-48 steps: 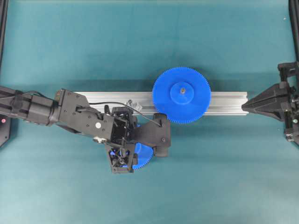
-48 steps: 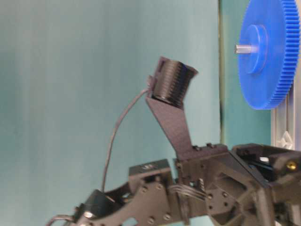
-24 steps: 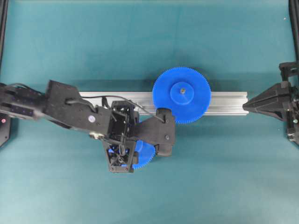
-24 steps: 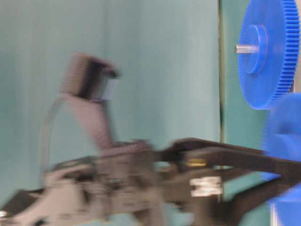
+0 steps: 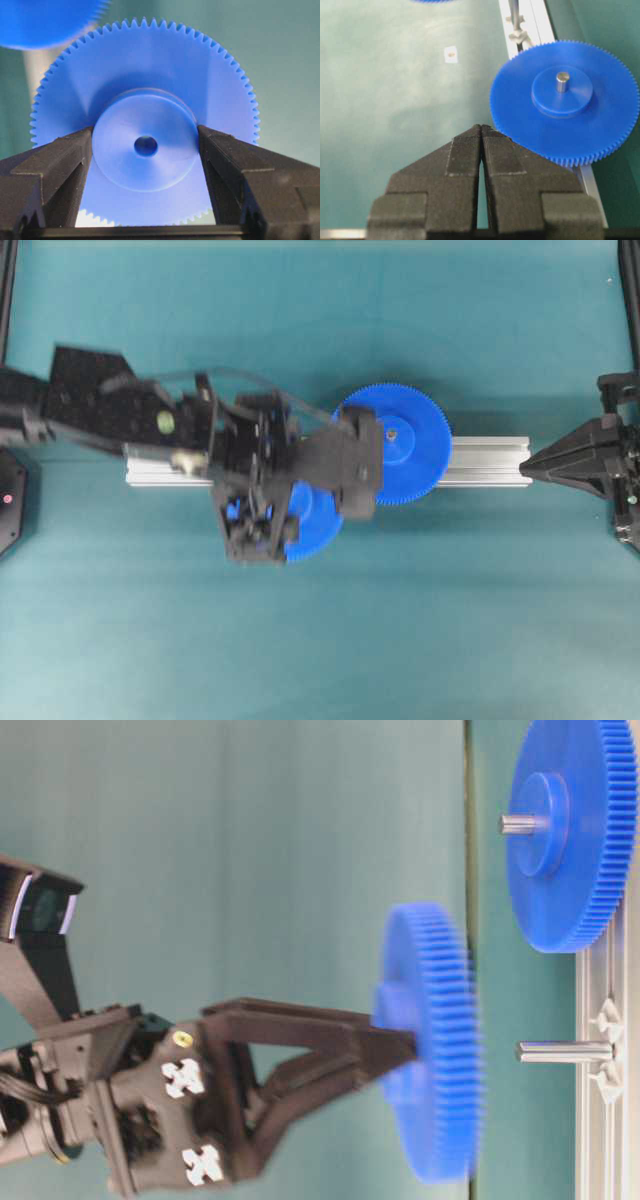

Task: Insert the small gear onto the shaft.
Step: 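Carry the gear over the empty shaft beside the large gear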

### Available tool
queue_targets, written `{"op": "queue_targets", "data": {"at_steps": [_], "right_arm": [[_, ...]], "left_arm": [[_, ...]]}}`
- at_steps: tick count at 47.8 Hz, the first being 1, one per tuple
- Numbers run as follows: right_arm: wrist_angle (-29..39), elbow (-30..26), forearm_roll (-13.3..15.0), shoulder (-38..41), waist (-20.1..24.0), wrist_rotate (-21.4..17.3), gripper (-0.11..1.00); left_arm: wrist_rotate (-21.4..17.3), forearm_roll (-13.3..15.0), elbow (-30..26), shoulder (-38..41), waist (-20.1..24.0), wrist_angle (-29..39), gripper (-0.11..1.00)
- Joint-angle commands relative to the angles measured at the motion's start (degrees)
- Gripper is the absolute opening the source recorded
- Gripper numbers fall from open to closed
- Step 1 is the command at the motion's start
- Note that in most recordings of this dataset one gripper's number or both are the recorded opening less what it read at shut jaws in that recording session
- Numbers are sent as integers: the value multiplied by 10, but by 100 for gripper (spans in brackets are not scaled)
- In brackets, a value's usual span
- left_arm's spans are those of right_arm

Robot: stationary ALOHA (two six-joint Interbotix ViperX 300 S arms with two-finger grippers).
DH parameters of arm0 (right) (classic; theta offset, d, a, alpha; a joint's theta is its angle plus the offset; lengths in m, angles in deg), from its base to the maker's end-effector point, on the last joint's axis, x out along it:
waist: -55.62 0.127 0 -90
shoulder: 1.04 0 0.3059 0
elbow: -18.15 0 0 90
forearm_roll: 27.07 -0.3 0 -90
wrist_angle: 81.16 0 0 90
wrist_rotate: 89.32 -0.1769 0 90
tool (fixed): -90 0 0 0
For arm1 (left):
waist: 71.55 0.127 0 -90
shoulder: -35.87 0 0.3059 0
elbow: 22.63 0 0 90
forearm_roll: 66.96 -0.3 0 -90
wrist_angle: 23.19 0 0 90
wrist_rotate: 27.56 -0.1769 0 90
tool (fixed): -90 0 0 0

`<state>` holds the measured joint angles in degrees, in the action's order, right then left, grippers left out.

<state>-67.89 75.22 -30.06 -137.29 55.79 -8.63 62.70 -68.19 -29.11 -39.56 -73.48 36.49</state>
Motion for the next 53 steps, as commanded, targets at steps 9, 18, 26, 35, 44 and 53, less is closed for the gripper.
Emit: {"op": "queue_targets", "data": {"at_steps": [9, 18, 26, 35, 44, 53], "right_arm": [[-3, -5, 0, 0, 2, -6, 6], [-3, -4, 0, -2, 2, -6, 6], [-3, -4, 0, -2, 2, -6, 6], [-3, -4, 0, -2, 2, -6, 6], [-3, -4, 0, -2, 2, -6, 6], [-3, -4, 0, -2, 2, -6, 6]], "left_arm": [[-26, -3, -16, -31, 28, 7, 70], [-39, -3, -15, -30, 41, 7, 70], [-47, -3, -14, -30, 54, 7, 70], [-52, -3, -10, -27, 62, 6, 70], [-52, -3, 7, -26, 68, -6, 70], [-50, -3, 32, -25, 69, -30, 70]]}}
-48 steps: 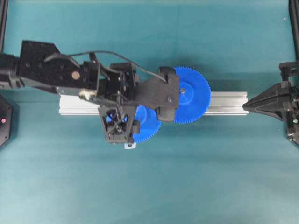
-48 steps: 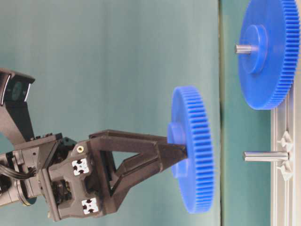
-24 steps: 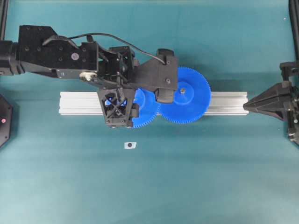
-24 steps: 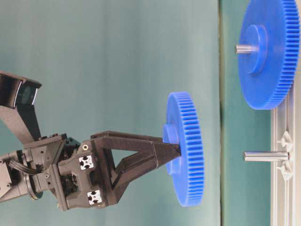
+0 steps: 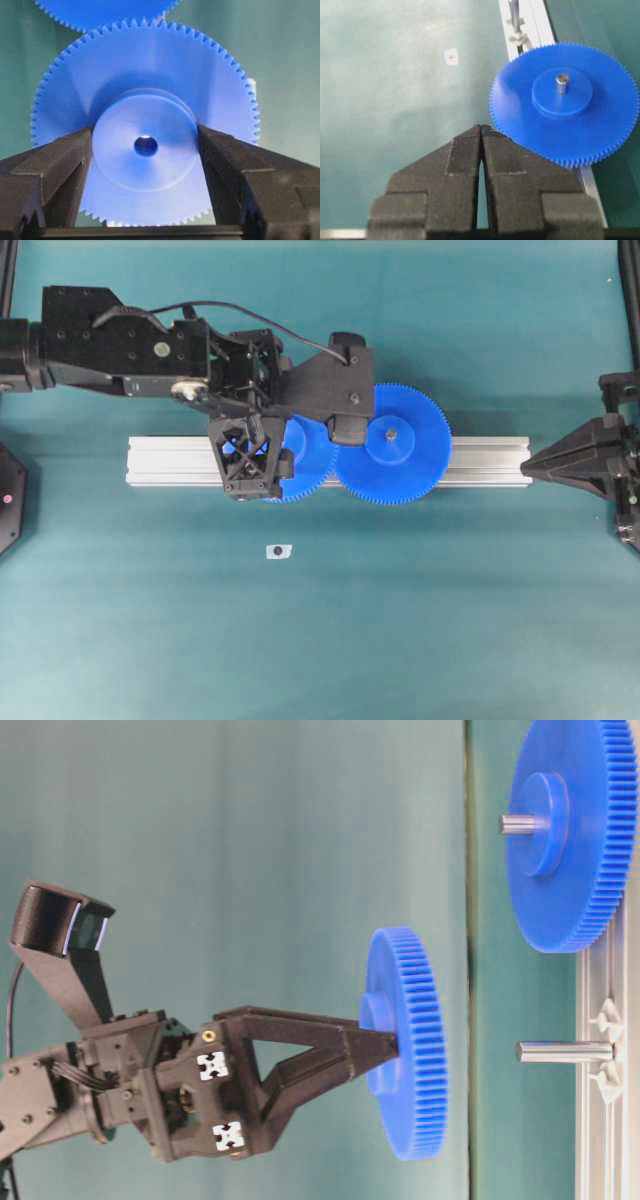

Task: Insert the small gear onto the shaft.
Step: 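Carry the gear over the empty shaft beside the large gear, then align the gear's bore with the shaft and lower it on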

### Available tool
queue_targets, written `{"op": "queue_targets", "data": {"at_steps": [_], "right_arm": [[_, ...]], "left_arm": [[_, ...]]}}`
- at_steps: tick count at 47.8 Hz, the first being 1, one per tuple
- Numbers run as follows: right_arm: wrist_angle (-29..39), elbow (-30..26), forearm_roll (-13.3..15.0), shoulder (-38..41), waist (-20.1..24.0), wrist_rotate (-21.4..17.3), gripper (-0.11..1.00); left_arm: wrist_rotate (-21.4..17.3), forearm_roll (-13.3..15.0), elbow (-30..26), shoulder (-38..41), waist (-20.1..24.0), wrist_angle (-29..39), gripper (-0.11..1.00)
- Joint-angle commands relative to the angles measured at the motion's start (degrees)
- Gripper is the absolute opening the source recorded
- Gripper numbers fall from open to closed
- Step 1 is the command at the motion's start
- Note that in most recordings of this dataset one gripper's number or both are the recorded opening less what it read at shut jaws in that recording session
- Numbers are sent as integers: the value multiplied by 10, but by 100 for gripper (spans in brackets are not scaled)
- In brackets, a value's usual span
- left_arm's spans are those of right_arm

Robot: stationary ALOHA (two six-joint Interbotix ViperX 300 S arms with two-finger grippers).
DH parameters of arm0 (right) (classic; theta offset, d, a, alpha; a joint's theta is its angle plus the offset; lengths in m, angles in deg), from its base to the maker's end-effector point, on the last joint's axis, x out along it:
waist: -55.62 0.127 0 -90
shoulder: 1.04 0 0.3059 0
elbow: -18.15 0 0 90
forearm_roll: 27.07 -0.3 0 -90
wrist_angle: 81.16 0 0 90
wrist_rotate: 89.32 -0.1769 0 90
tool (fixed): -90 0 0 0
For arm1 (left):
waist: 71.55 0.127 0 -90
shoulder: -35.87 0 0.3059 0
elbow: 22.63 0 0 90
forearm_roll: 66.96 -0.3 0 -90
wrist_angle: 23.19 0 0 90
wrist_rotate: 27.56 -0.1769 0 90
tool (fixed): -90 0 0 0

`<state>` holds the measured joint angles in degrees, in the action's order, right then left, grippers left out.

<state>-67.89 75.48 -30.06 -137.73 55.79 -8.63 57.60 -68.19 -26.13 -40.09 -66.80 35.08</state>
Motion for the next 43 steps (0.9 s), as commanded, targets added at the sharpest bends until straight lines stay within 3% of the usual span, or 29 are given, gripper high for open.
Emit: {"op": "queue_targets", "data": {"at_steps": [1, 16, 43], "right_arm": [[-3, -5, 0, 3, 2, -7, 6], [-3, -4, 0, 3, 2, -15, 6], [-3, -3, 0, 2, 2, -15, 6]], "left_arm": [[1, -3, 5, -20, 3, -19, 70], [9, -3, 43, -14, 3, -73, 70], [5, -3, 54, 34, 3, -78, 70]]}}
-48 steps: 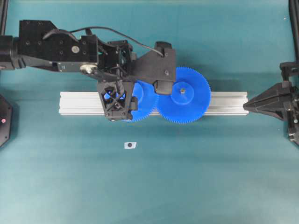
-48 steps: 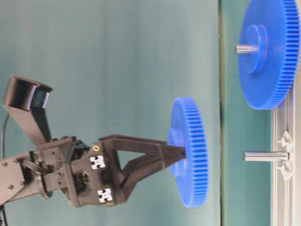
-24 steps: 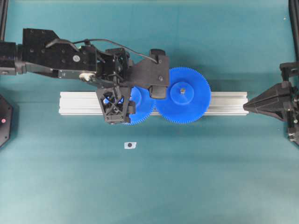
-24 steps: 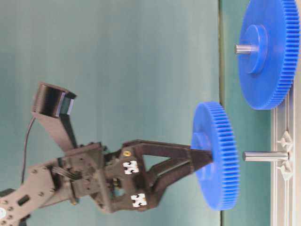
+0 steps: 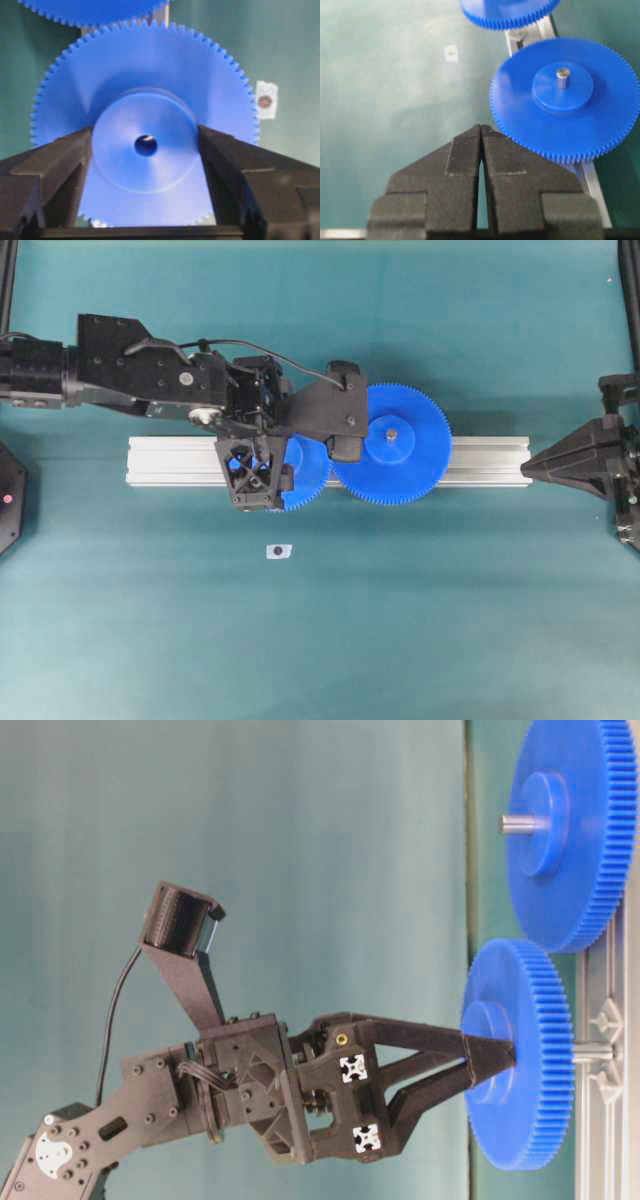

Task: Insert the small gear onto the shaft.
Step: 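Align the gear's bore with the shaft and lower it on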

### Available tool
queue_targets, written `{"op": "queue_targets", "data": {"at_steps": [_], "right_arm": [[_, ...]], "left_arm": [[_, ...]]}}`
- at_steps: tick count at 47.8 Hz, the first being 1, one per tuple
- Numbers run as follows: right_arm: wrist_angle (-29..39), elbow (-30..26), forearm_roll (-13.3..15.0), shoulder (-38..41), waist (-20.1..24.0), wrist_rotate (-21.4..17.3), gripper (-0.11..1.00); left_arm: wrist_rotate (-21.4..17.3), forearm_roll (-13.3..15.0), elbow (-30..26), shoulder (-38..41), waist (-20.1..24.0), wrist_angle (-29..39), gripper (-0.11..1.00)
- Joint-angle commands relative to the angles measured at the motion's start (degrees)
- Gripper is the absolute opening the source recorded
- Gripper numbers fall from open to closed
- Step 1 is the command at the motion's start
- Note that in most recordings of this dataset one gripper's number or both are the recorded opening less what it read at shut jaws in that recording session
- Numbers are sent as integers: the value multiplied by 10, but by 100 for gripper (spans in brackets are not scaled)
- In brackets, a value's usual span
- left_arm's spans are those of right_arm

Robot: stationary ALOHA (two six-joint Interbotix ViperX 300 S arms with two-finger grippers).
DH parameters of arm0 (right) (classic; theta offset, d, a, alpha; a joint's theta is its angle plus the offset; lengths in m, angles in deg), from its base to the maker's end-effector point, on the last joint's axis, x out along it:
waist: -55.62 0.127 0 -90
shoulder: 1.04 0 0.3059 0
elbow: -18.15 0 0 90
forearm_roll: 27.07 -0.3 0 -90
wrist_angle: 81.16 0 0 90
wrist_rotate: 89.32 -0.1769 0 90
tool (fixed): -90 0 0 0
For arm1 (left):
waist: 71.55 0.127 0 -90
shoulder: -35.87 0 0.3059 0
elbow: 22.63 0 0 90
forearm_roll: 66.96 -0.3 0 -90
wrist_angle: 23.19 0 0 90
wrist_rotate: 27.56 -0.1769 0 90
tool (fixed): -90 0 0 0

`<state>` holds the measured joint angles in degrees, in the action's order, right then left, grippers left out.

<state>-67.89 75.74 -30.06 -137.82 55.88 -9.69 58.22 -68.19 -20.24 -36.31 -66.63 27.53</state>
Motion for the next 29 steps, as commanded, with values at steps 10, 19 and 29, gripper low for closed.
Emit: {"op": "queue_targets", "data": {"at_steps": [10, 19, 29], "right_arm": [[-3, -4, 0, 3, 1, -5, 6], [-3, -4, 0, 3, 1, -5, 6], [-4, -3, 0, 2, 1, -5, 6]], "left_arm": [[-2, -3, 8, -5, 3, -2, 70], [1, -1, 22, -16, 14, 1, 70], [-3, -3, 23, -13, 18, 2, 70]]}}
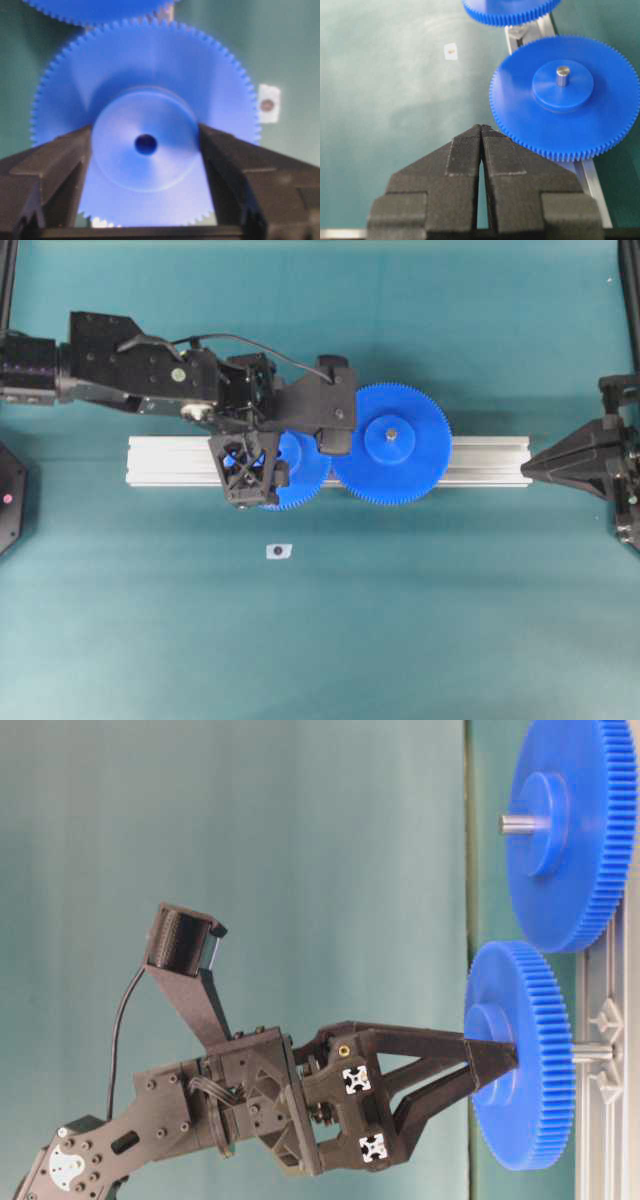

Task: Insert the small gear onto the shaft.
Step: 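Align the gear's bore with the shaft and lower it on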

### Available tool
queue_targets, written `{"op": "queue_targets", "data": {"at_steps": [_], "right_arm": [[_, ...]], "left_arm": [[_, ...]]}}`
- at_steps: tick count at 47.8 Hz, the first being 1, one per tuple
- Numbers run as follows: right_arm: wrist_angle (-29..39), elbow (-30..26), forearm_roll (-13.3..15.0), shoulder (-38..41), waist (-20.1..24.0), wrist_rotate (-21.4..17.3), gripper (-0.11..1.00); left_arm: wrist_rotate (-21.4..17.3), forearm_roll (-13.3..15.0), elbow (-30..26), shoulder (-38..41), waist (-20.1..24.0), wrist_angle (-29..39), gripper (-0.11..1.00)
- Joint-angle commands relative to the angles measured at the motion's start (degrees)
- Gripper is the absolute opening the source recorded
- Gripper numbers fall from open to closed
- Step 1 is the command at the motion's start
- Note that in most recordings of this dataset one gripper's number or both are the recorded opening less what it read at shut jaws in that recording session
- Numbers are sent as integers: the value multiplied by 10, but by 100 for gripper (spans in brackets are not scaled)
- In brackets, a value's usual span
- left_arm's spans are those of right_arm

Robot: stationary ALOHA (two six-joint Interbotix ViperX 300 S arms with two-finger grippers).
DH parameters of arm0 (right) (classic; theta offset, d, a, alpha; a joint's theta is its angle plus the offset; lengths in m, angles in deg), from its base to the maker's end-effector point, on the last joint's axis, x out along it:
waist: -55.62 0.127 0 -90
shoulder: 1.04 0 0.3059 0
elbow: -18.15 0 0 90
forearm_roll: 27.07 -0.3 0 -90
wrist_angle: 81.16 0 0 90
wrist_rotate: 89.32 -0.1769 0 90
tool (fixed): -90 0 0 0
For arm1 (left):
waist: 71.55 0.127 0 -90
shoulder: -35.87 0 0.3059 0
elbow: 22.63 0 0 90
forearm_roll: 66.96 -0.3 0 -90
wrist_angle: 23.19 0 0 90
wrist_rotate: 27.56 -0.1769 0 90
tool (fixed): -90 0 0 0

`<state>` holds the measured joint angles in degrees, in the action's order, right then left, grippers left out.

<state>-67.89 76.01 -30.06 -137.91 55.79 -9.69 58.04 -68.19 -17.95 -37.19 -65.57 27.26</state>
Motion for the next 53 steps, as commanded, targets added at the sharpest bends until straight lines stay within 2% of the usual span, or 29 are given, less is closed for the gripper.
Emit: {"op": "queue_targets", "data": {"at_steps": [1, 20, 48, 53], "right_arm": [[-4, -5, 0, 3, 2, -5, 6], [-3, -5, 0, 0, 1, -5, 6], [-3, -4, -2, 0, 1, -5, 6], [-3, -5, -2, 0, 2, -6, 6]], "left_arm": [[-1, -3, 0, -4, 6, 4, 70], [-2, -1, -17, 1, 6, 11, 70], [4, -1, -33, 4, 4, 59, 70], [4, -3, -37, 4, 3, 60, 82]]}}
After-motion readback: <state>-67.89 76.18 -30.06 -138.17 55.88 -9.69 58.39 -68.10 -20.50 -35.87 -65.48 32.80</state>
